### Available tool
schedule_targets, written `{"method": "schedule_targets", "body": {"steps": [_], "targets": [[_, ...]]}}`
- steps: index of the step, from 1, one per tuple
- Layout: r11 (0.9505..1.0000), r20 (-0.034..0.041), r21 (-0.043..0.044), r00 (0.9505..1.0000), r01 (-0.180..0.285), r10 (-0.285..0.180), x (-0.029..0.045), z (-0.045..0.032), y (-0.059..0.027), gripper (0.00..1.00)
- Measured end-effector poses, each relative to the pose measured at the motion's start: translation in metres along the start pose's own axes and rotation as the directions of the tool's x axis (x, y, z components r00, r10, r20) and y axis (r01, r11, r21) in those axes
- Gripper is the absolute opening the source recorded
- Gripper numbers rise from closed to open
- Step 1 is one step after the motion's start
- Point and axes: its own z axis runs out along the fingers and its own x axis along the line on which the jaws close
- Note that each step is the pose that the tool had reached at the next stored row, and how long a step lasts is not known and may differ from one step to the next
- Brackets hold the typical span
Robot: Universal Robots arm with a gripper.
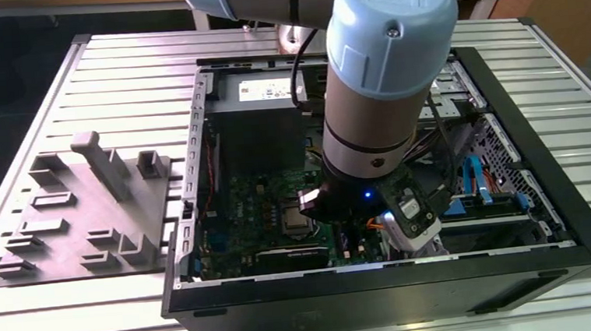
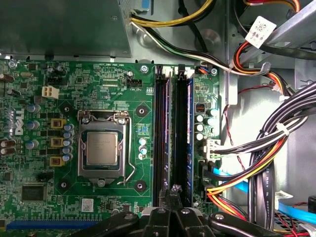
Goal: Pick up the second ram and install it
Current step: 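Press down the second ram until it locks into place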
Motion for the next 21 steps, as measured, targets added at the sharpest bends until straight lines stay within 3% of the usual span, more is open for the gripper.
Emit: {"method": "schedule_targets", "body": {"steps": [21], "targets": [[1.0, 0.0, 0.0003, 1.0, 0.0, 0.0, 0.0003, 0.0063, -0.0004, 0.1]]}}
